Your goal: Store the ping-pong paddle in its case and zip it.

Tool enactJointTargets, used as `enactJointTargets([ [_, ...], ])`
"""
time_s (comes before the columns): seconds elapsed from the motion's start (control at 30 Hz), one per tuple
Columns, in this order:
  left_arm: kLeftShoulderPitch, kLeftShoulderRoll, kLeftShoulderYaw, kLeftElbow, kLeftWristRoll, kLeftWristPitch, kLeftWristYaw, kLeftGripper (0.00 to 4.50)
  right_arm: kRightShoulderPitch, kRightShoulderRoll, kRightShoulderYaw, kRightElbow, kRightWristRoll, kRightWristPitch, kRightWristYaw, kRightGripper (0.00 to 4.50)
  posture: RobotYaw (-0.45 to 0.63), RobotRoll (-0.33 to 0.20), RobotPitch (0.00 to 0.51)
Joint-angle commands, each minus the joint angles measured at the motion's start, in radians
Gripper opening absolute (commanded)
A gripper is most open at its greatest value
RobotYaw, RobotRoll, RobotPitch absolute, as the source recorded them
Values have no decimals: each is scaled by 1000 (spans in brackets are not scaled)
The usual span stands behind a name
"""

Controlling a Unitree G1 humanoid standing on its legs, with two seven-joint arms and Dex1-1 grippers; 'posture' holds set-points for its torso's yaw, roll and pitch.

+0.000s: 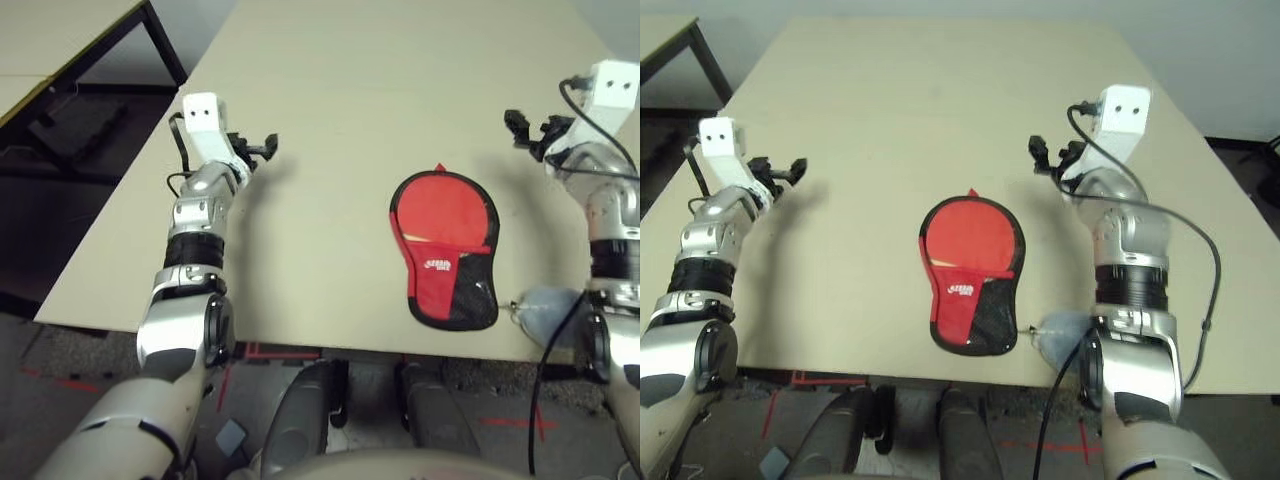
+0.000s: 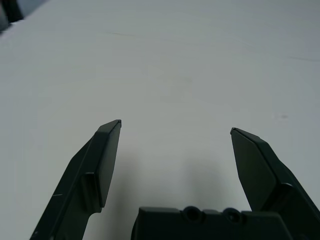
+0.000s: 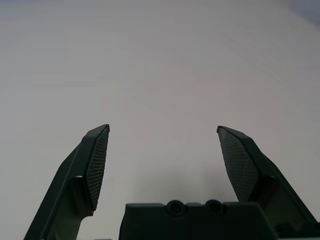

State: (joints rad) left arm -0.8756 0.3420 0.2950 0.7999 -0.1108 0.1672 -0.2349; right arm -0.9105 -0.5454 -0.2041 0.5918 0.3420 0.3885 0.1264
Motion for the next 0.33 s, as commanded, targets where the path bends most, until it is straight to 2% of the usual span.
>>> enactJointTargets([
  [0.03,42,10,13,42,-6,-47,48,4500,-38,-2,28,128,-74,-75,38,4440,35,0,172],
  [0.17,70,12,16,43,-16,-75,85,4500,-71,-2,6,241,-101,-145,63,4440,45,0,175],
  [0.33,75,12,11,53,-18,-90,108,4500,-79,0,-11,288,-108,-175,77,4440,50,0,165],
])
